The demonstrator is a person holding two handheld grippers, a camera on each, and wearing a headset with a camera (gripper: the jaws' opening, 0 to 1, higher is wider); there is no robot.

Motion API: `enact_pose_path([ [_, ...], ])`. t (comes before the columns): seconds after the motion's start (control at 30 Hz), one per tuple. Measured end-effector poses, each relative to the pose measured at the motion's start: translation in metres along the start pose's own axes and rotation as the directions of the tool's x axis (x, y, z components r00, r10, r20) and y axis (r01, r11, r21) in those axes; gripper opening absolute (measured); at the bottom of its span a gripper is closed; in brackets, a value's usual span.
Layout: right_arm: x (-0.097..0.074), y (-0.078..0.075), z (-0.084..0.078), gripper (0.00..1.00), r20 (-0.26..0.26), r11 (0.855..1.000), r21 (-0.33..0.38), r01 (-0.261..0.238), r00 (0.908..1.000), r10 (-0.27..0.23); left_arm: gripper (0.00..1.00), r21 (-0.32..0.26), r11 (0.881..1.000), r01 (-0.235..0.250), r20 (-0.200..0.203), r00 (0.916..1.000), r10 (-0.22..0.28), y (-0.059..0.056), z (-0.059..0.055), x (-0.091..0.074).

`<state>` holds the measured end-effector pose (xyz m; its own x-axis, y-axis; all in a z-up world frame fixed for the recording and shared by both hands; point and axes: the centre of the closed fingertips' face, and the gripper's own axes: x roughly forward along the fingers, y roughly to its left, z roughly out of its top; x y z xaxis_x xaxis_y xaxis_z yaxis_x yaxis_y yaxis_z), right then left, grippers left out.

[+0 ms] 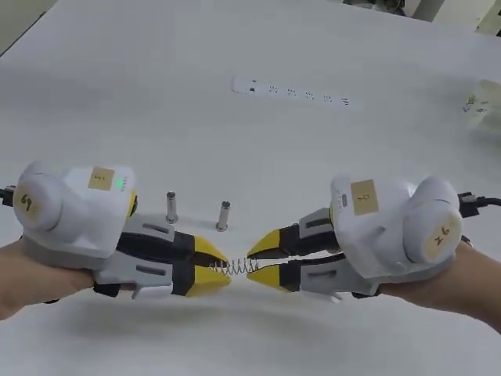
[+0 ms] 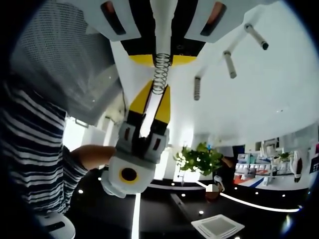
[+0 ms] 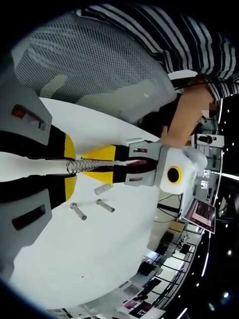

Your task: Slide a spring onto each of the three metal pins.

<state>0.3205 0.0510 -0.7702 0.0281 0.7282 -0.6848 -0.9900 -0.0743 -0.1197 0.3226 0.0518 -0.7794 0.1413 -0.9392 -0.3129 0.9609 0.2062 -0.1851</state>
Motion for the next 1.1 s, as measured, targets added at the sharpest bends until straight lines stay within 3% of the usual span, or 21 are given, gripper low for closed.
enact_pose_path([
  [0.63,-0.001,0.002,0.023,0.07,0.057,0.999,-0.013,-0.030,0.9979,0.031,0.02,0.014,1.000,-0.004,-0.010,0.9999,0.004,0.000,-0.002,0.001],
  [1.1,0.006,0.001,0.042,0.07,0.103,0.999,-0.031,-0.032,0.9941,0.035,0.02,0.016,1.000,-0.015,0.005,0.9999,0.015,0.001,-0.001,0.001],
])
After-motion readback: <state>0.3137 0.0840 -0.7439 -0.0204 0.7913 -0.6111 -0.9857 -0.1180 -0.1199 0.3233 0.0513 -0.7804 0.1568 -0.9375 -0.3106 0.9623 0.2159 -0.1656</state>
